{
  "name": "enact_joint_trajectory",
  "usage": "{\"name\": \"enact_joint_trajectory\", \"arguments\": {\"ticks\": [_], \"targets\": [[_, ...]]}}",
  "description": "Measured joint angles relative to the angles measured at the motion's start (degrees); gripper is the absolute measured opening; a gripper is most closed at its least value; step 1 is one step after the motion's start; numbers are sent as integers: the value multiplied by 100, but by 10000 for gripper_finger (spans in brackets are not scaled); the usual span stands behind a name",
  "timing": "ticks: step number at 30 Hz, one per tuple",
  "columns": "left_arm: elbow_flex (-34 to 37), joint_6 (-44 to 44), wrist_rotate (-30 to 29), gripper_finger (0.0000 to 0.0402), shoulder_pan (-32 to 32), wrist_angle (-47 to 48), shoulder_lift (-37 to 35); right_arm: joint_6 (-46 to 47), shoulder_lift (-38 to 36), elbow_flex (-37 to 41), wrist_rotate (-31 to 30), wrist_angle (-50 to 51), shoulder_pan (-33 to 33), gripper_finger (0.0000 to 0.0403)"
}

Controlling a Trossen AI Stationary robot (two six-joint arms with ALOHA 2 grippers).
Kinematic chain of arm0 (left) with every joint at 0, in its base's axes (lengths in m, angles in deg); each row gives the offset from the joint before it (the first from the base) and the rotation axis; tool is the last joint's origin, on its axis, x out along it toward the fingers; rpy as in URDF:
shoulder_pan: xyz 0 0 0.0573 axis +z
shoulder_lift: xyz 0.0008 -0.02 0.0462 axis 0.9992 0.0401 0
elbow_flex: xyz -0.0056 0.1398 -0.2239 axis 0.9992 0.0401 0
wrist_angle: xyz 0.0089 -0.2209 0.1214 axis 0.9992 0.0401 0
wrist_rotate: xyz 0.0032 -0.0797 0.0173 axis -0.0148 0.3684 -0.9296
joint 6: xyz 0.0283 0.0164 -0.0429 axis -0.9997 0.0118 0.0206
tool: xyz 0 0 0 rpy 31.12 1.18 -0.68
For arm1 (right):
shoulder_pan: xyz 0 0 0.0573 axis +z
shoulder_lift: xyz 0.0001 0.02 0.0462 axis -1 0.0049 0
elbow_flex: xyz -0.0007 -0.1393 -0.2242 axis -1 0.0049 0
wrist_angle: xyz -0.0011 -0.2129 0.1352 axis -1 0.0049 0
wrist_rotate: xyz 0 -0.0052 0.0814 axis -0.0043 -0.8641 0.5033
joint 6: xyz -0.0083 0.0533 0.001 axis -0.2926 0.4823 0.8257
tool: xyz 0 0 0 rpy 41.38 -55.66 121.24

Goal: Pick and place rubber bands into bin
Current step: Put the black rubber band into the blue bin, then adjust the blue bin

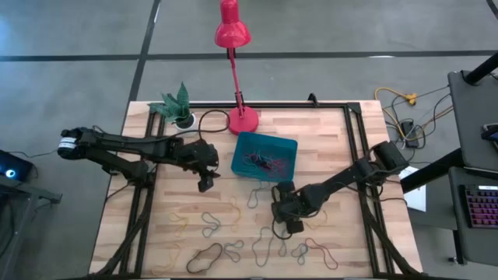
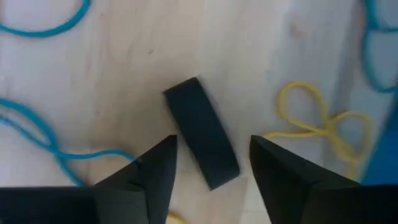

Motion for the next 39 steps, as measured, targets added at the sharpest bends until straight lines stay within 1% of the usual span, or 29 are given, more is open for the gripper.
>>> {"name": "enact_joint_trajectory", "arguments": {"ticks": [2, 4, 8, 9, 12, 14, 17, 19, 22, 24, 26, 28, 29, 34, 36, 37, 39], "targets": [[0, 4, 0, 183, -7, 9, 0, 7, 3, 0, 19, -25, -18, 156], [0, 4, 1, 183, -23, 5, 0, 4, -12, -29, 19, -10, -48, 124], [0, 6, 0, 183, -34, -7, 0, 49, -64, -270, 0, 59, -201, 38], [0, 7, 0, 183, -34, -21, 0, 47, -92, -368, -8, 136, -247, 23], [0, 9, 0, 183, -33, -71, 0, 163, -197, -644, -57, 296, -446, 13], [0, 11, 0, 183, -33, -115, 0, 161, -372, -807, -368, 310, -608, 10], [0, 17, 0, 183, -33, -117, 0, 17, -749, -1001, -1065, 353, -910, 9], [0, 17, 2, 183, -33, -132, 0, 41, -938, -1083, -1448, 566, -1186, 9], [0, 17, 0, 183, -33, -140, 0, 308, -1155, -1109, -1555, 911, -1744, 9], [0, 15, -11, 183, -33, -152, 0, 532, -1229, -1097, -1349, 1098, -2146, 12], [0, 15, -27, 183, -33, -167, 0, 672, -1225, -1042, -823, 1236, -2534, 24], [0, 17, -36, 183, -33, -174, 0, 704, -1148, -973, -382, 1238, -2804, 46], [0, 17, -37, 183, -33, -193, 0, 686, -1126, -941, -298, 1244, -2887, 60], [0, 17, -39, 183, -33, -207, 0, 413, -1102, -928, -303, 1343, -2948, 139], [0, 17, -39, 183, -33, -208, 0, 178, -1195, -931, -329, 1366, -2844, 166], [0, 17, -40, 183, -33, -211, 0, 129, -1277, -938, -445, 1365, -2772, 177], [1, 13, -42, 183, -33, -219, 0, 178, -1477, -954, -926, 1461, -2602, 192]]}}
